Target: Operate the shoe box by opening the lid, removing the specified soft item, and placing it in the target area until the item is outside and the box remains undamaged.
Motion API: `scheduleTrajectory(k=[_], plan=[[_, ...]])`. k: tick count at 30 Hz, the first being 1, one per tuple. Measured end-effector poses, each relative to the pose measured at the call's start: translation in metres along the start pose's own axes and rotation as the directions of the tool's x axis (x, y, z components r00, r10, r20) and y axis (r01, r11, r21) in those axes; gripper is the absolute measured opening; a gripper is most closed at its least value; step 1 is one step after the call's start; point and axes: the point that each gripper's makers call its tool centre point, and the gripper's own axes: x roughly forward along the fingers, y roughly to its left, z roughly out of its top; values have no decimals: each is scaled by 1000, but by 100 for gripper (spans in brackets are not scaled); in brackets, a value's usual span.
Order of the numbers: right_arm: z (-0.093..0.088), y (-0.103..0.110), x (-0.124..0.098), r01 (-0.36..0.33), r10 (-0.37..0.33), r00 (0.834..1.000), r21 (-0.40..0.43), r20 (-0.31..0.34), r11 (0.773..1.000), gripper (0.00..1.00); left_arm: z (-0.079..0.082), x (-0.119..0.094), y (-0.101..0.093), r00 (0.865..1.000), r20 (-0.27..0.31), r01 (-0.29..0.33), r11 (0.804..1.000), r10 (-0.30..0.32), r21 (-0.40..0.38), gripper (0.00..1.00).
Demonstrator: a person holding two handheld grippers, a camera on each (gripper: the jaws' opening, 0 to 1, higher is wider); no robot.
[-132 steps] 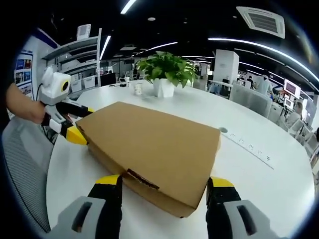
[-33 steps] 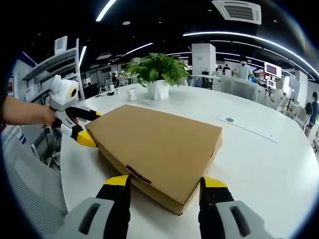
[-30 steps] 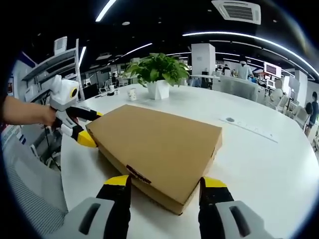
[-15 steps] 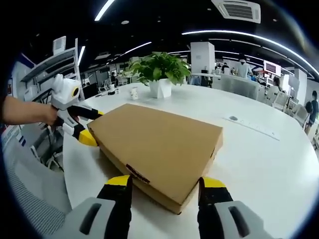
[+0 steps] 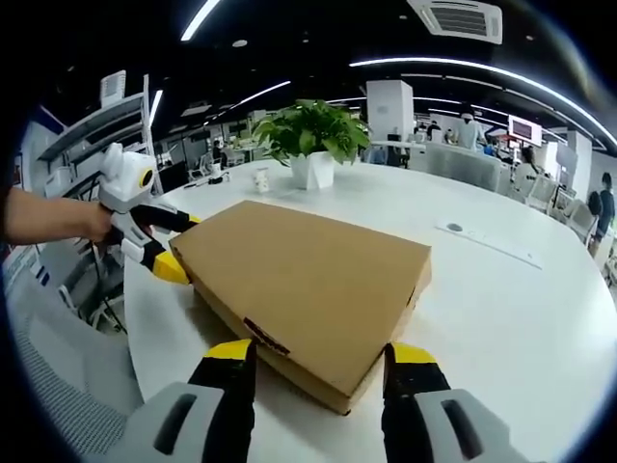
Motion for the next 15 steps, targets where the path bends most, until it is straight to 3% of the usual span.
scheduleTrajectory(k=[15], plan=[[-1, 13, 0, 9, -9, 1000, 12, 3, 1000, 48, -4, -6, 7, 1000, -5, 16, 1000, -16, 13, 74]])
